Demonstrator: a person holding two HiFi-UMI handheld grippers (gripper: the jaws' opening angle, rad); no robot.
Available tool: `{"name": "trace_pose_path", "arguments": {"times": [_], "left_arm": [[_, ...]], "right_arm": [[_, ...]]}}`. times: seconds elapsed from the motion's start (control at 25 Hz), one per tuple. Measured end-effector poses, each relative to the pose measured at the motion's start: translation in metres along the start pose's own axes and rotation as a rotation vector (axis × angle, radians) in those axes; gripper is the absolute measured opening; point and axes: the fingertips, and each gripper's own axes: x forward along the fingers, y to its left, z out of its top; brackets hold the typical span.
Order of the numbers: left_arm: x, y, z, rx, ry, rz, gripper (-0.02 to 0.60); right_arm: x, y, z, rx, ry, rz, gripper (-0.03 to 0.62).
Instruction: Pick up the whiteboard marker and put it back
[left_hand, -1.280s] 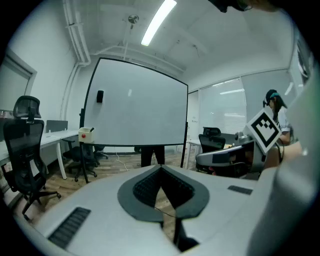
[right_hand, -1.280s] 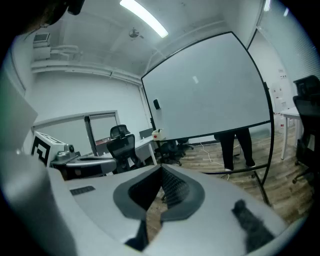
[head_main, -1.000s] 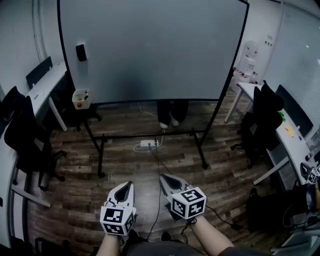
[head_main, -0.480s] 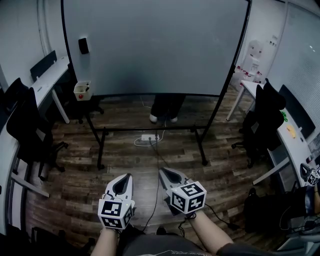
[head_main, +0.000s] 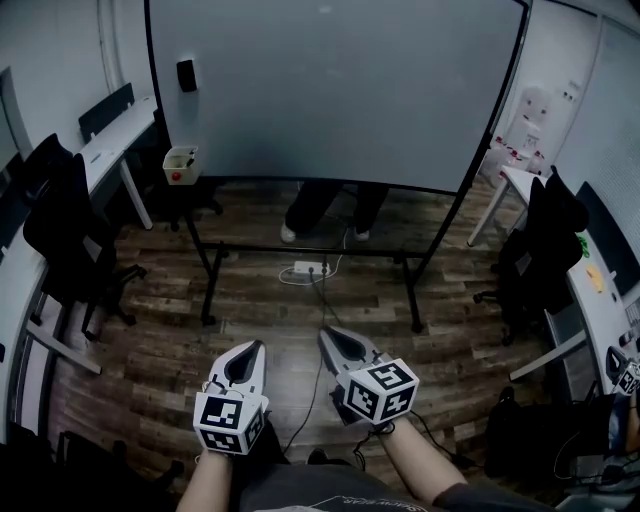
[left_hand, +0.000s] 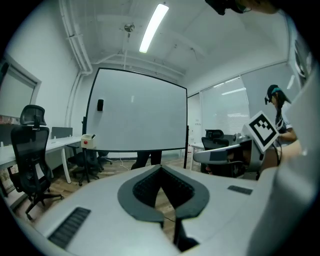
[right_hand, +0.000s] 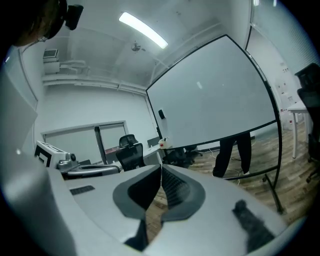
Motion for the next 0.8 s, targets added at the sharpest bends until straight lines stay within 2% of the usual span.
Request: {"name": "trace_pose_path", "arguments": {"times": [0.4,0.8], "left_arm": [[0.047,0.074,0.007,-0.054,-0.008,0.015,0.014],[0.118,0.197,0.026,-0.08,-0.025,0.044,0.014]], "right_arm": [[0.066,-0.021,0.012,0.013,0.002,-0.031,0.025],[0.206,-0.041,0.04,0.012,0.013,-0.03,0.025]]}}
